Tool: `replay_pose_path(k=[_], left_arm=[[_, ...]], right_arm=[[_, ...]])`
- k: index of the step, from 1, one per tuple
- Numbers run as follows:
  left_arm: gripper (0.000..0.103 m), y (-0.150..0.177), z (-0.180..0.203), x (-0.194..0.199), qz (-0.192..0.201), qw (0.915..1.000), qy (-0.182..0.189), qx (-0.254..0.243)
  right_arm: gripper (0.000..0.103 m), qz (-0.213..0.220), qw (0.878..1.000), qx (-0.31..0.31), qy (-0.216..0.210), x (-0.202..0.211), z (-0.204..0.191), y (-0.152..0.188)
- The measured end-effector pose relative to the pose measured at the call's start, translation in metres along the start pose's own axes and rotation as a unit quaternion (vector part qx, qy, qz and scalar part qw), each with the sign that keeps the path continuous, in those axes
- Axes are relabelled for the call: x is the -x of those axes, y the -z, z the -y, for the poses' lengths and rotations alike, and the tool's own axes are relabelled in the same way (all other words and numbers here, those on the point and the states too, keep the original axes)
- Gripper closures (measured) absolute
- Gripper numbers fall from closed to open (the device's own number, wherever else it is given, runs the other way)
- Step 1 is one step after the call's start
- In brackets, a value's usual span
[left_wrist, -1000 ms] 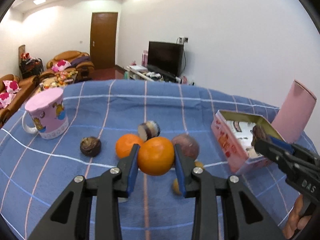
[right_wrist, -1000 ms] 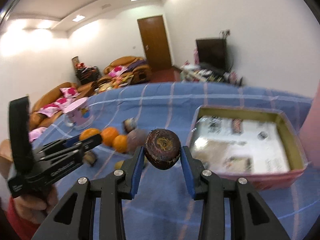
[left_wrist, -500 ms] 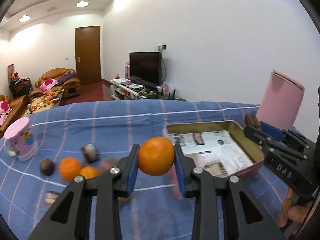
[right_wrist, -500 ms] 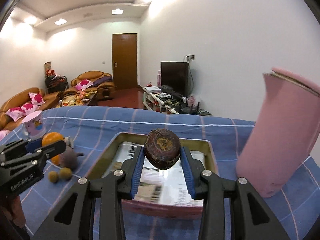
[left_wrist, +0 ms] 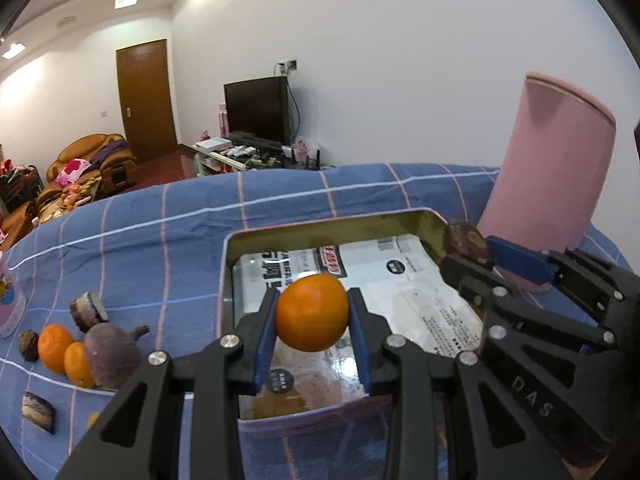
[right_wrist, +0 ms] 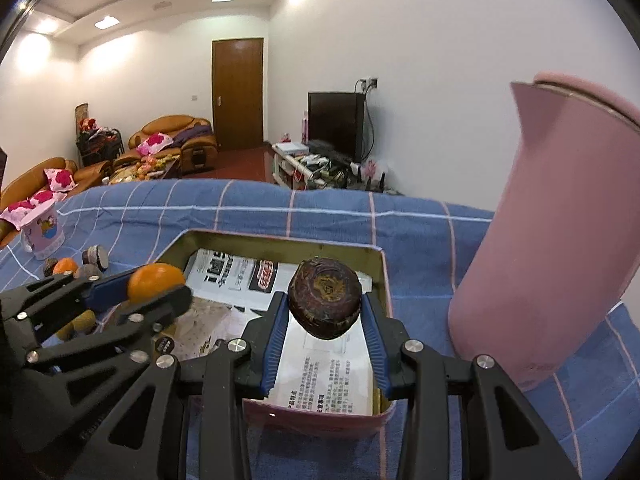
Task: Organize fruits
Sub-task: 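Carry the brown fruit and orange into the tin box and open both tools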
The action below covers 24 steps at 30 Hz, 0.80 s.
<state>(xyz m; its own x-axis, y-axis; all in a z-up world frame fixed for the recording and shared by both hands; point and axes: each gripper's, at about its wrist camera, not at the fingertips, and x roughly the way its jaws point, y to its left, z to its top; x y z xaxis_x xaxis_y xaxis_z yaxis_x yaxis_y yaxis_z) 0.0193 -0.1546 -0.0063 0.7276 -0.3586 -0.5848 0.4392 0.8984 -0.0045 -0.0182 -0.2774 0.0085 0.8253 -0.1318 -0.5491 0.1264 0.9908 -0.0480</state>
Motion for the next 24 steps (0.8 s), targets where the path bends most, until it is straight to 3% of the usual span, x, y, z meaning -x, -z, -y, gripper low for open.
replay_pose_path(k=[24], left_arm=[[0.068,0.002,-0.002,-0.023,-0.051,0.9986,0.005,0.01]], right_arm=[[0.063,-0.058,0.997,-0.027,-0.044,-0.02,-0.001,0.007]])
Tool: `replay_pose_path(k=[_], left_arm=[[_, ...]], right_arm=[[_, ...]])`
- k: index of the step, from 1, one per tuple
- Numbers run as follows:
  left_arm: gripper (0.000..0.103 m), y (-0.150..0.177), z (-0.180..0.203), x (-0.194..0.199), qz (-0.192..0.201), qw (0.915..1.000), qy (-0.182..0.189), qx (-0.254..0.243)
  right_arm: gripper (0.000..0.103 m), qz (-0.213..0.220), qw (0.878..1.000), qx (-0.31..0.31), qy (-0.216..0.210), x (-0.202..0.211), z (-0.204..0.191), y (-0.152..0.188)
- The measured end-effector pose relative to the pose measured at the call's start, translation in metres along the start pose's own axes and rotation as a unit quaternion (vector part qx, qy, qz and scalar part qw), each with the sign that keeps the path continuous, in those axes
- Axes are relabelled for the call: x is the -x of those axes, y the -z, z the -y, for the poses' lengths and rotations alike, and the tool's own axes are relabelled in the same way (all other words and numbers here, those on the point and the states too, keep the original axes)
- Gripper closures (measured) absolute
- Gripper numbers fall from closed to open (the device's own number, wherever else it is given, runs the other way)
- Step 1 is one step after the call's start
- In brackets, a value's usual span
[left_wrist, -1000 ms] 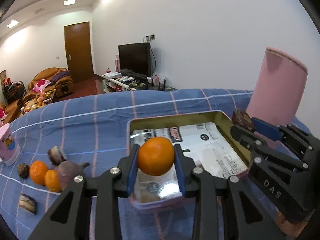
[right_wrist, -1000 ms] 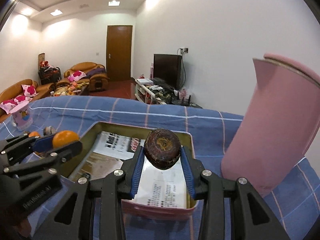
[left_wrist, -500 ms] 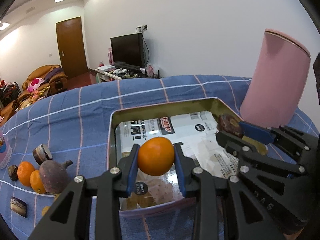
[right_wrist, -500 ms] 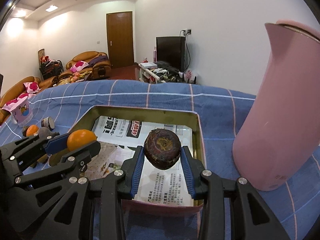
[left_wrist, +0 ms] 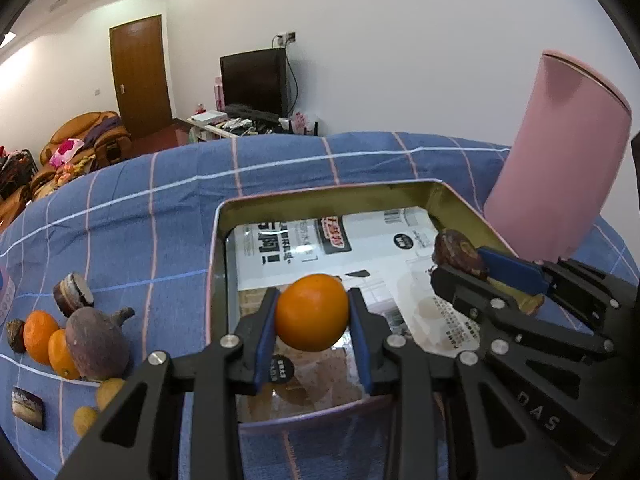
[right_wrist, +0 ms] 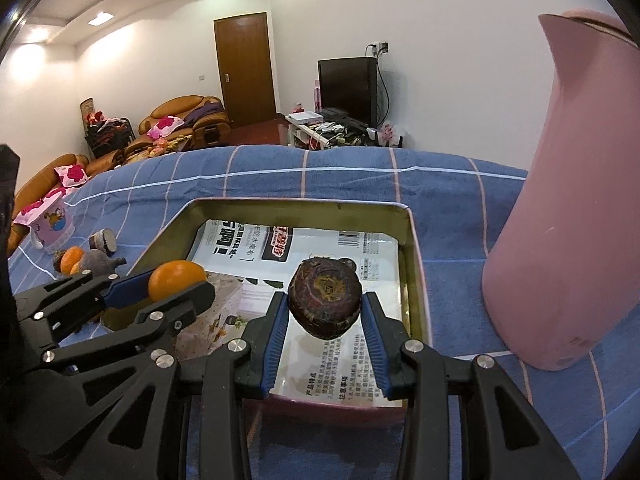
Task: Organize fruits
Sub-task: 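Carry the brown fruit and orange into the tin box and open both tools, then withdraw both tools from the tin box back toward the fruits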
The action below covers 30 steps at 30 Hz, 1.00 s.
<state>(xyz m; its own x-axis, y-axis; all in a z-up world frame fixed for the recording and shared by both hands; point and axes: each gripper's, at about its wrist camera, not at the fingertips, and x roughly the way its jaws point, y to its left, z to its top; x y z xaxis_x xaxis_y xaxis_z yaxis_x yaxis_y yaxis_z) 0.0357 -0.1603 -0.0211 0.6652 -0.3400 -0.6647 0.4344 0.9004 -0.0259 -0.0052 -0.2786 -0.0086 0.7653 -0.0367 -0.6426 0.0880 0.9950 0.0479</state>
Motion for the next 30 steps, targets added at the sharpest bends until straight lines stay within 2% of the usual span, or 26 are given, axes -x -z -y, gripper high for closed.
replay_pose_path(k=[6,9,12,17,18,19,20,21,22,25,29,30], left_arm=[[0.065,0.001,-0.003,0.0,-0.002,0.9999,-0.009,0.007],[0.064,0.0,-0.002,0.0,0.0,0.9999,-0.015,0.006],[0.057,0.001,-0.002,0.001,0.002,0.9998,-0.02,0.007],[0.041,0.001,0.003,0.003,0.006,0.9994,-0.033,-0.005],[0.024,0.001,0.005,0.004,0.006,0.9994,-0.033,-0.011],[0.01,0.001,0.007,0.005,0.006,0.9996,-0.021,-0.017],[0.006,0.002,0.01,0.006,0.008,0.9996,-0.011,-0.023],[0.001,0.002,0.014,0.01,0.017,0.9993,-0.017,-0.028],[0.0,0.003,0.015,0.012,0.024,0.9989,-0.022,-0.033],[0.0,0.003,0.018,0.017,0.036,0.9984,-0.023,-0.037],[0.0,0.003,0.007,0.024,0.053,0.9983,-0.021,-0.012],[0.0,0.003,0.004,0.026,0.059,0.998,-0.024,-0.006]], right_arm=[[0.063,-0.017,0.999,-0.016,-0.026,-0.006,0.003,0.001],[0.062,-0.015,0.999,-0.016,-0.024,-0.005,0.003,0.001],[0.062,-0.015,0.999,-0.018,-0.022,-0.004,0.004,0.001],[0.062,0.014,0.999,-0.033,-0.005,0.006,0.011,-0.001],[0.059,0.019,0.999,-0.037,0.003,0.008,0.013,-0.002],[0.052,0.023,0.999,-0.041,0.006,0.009,0.014,-0.002],[0.038,0.027,0.999,-0.047,0.004,0.01,0.016,-0.003],[0.032,0.035,0.998,-0.054,-0.012,0.012,0.018,-0.003],[0.03,0.041,0.997,-0.059,-0.018,0.015,0.019,-0.003],[0.026,0.062,0.997,-0.042,0.016,0.022,0.014,-0.004],[0.026,0.099,0.994,-0.049,0.024,0.033,0.016,-0.006],[0.026,0.119,0.991,-0.052,0.037,0.038,0.018,-0.006]])
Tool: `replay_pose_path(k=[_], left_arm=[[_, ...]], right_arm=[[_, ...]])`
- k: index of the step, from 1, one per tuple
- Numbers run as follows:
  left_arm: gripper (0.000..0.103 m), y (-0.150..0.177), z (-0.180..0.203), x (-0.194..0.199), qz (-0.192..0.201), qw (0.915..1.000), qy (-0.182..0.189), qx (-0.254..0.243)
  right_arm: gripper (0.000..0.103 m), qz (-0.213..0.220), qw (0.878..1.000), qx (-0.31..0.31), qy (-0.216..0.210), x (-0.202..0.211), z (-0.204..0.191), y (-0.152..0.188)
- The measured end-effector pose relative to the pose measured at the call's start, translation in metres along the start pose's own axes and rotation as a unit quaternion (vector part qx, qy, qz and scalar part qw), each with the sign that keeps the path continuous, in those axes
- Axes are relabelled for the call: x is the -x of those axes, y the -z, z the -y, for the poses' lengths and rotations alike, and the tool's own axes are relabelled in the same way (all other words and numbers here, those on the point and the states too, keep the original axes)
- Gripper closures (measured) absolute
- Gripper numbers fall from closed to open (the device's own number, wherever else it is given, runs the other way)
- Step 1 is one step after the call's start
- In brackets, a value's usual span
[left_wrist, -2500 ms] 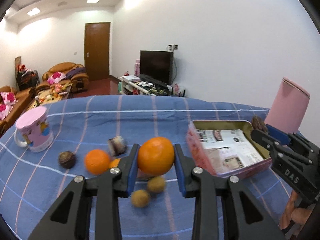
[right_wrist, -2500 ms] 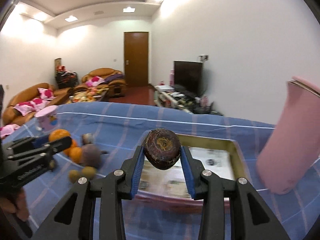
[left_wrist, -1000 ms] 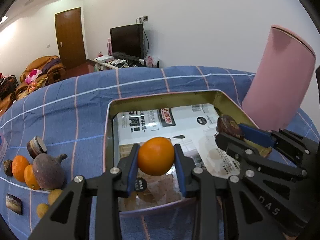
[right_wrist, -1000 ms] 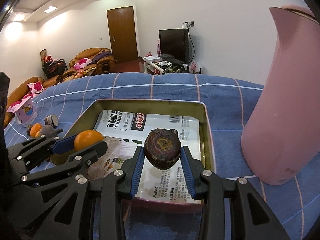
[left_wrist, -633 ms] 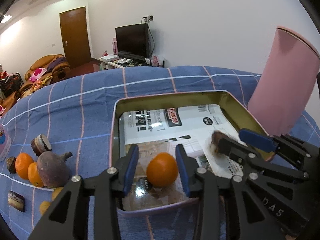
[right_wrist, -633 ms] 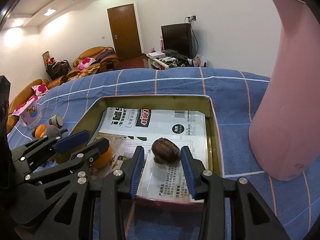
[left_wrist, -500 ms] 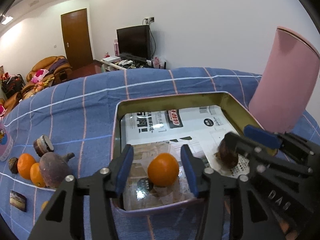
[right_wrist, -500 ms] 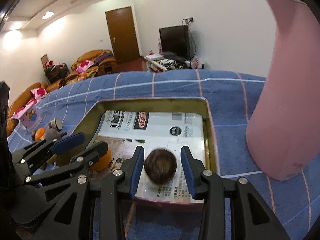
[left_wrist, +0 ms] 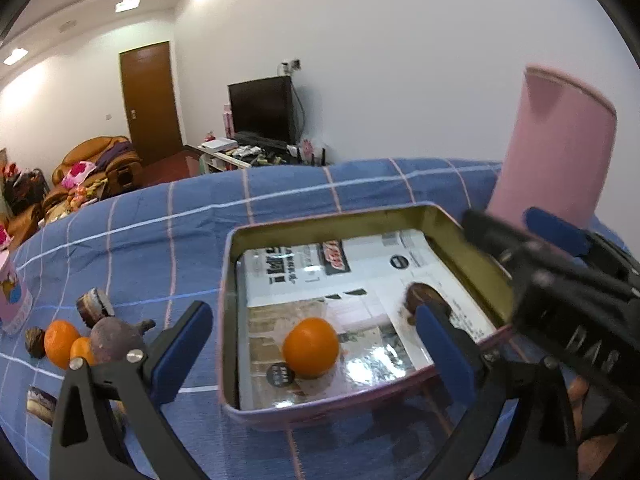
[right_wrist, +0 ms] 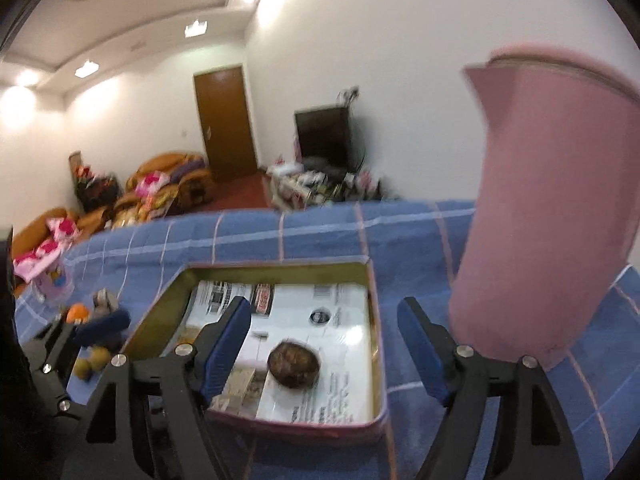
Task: Organize fruits
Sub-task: 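Withdraw both tools from the tin box back toward the fruits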
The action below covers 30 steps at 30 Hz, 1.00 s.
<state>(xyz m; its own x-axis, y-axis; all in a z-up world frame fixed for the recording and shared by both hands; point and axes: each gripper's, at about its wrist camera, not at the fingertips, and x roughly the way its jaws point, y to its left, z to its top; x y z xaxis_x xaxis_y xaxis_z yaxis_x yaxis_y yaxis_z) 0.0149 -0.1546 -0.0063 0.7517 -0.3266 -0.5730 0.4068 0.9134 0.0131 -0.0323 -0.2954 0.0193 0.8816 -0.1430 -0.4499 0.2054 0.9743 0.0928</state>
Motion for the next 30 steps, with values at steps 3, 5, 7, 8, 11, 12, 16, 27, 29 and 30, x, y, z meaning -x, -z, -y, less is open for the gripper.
replay_pose_path(k=[3,5,7,8,11,12,16,27,29,30], left_arm=[[0.0,0.0,-0.007,0.007,0.023,0.9994,-0.026,0.007],[0.0,0.0,-0.011,0.012,0.039,0.9983,-0.042,0.008],[0.0,-0.001,-0.013,0.013,0.05,0.9974,-0.052,0.01],[0.0,-0.001,-0.013,0.013,0.05,0.9972,-0.054,0.009],[0.0,-0.001,-0.015,0.014,0.053,0.9971,-0.054,0.007],[0.0,0.0,-0.015,0.016,0.055,0.9969,-0.055,0.007],[0.0,0.002,-0.016,0.02,0.054,0.997,-0.055,0.002],[0.0,0.01,-0.029,0.029,0.049,0.9976,-0.047,0.013],[0.0,0.012,-0.031,0.031,0.047,0.9977,-0.046,0.013],[0.0,0.013,-0.033,0.032,0.046,0.9978,-0.046,0.013]], right_arm=[[0.021,0.036,0.999,0.002,0.035,0.008,0.002,-0.001],[0.019,0.05,0.998,-0.003,0.05,0.009,0.004,-0.001],[0.019,0.058,0.997,-0.009,0.052,0.01,0.006,0.0],[0.019,0.061,0.997,-0.01,0.052,0.011,0.006,0.001],[0.019,0.07,0.996,-0.003,0.057,0.013,0.002,0.001],[0.019,0.075,0.995,0.001,0.06,0.015,0.0,0.002],[0.019,0.081,0.995,0.01,0.062,0.02,-0.005,0.004],[0.019,0.073,0.995,-0.005,0.07,0.028,-0.009,0.01],[0.018,0.071,0.995,-0.009,0.072,0.03,-0.011,0.012],[0.018,0.07,0.995,-0.011,0.072,0.031,-0.011,0.011]])
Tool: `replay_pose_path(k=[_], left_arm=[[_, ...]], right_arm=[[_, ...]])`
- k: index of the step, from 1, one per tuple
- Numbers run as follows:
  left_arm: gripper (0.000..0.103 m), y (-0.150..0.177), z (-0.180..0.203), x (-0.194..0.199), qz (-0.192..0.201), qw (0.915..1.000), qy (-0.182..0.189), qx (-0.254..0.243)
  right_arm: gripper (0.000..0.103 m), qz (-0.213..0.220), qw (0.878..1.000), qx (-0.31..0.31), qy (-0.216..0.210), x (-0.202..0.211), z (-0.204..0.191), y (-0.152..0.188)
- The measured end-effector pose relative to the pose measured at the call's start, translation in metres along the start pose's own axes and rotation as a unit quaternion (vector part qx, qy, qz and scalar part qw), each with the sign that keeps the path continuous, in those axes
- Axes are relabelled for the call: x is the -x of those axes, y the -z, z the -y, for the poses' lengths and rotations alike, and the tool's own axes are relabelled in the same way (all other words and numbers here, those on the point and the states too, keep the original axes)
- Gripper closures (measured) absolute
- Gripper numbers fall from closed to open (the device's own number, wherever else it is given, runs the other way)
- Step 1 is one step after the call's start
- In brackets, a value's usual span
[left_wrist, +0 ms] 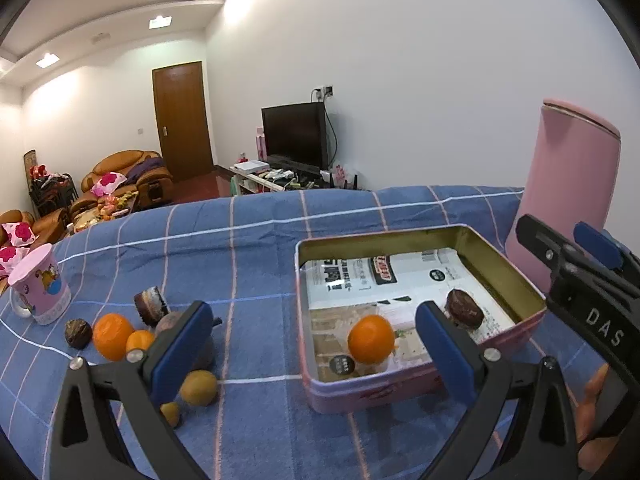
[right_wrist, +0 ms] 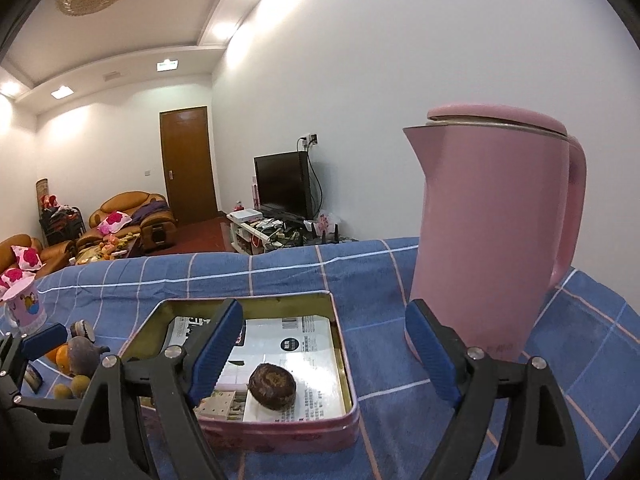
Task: Organize fruits
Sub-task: 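Withdraw both tools from the tin box back toward the fruits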
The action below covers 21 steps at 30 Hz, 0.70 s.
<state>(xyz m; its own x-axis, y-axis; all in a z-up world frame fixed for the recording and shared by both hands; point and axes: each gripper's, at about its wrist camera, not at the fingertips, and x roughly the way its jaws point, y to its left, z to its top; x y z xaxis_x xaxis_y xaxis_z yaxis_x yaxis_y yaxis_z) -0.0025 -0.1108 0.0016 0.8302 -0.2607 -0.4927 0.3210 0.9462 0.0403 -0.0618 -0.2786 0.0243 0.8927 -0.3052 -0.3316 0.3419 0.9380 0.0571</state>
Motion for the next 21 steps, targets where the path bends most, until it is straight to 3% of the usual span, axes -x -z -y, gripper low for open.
replay_pose_path(k=[14,21], left_arm=[[0.0,0.009,-0.029,0.008,-0.014,0.9998,-0.001,0.011],[0.0,0.016,-0.066,0.011,-0.032,0.9991,-0.009,0.028]], right_arm=[[0.018,-0.02,0.999,-0.019,-0.021,0.016,-0.027,0.01],[0.018,-0.037,0.998,-0.017,-0.045,0.021,-0.053,0.014]])
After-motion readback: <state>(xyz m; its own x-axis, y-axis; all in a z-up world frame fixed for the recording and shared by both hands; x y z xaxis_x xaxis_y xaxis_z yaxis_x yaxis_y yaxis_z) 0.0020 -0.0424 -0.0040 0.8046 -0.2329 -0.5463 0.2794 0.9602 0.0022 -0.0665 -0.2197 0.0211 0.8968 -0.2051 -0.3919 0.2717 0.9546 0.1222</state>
